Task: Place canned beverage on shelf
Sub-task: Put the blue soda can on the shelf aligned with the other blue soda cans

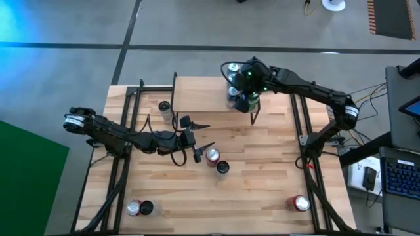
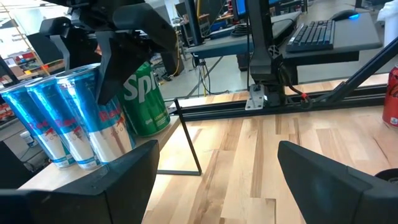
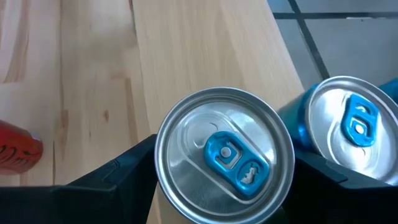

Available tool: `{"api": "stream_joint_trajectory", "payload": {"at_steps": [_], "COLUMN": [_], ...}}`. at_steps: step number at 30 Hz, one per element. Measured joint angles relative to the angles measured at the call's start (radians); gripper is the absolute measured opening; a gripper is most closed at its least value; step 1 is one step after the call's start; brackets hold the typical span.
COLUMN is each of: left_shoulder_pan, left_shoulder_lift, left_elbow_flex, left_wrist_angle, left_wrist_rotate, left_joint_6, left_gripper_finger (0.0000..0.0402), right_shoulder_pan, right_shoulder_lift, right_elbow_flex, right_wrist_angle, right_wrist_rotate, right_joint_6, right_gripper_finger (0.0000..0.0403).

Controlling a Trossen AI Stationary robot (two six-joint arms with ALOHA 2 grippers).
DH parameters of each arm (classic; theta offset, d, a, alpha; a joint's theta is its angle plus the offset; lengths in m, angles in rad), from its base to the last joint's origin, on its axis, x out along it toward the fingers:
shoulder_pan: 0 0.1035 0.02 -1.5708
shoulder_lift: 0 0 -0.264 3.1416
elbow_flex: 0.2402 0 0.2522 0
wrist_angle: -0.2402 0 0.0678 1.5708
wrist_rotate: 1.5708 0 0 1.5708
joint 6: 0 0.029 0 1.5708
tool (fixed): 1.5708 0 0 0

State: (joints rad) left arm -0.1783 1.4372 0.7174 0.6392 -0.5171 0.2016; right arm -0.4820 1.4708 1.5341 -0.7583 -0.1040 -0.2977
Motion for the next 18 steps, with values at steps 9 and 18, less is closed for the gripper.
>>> {"api": "stream_joint_trajectory", "payload": {"at_steps": [9, 18], "left_shoulder_pan": [0.0, 0.0], "left_shoulder_lift": [0.0, 0.0], "left_elbow_flex": [0.0, 0.0], "left_wrist_angle": [0.0, 0.005], "left_wrist_rotate": [0.0, 0.0], "left_joint_6": [-0.007, -0.021], "left_gripper_finger": [0.0314, 0.0314], "right_shoulder_pan": [0.001, 0.002], "right_shoulder_lift": [-0.037, -0.046], "right_elbow_flex": [0.0, 0.0], "right_wrist_angle": [0.016, 0.013], "right_wrist_rotate": [-0.005, -0.001], "right_joint_6": [-0.005, 0.02], "right_gripper_finger": [0.0277, 0.0321]}}
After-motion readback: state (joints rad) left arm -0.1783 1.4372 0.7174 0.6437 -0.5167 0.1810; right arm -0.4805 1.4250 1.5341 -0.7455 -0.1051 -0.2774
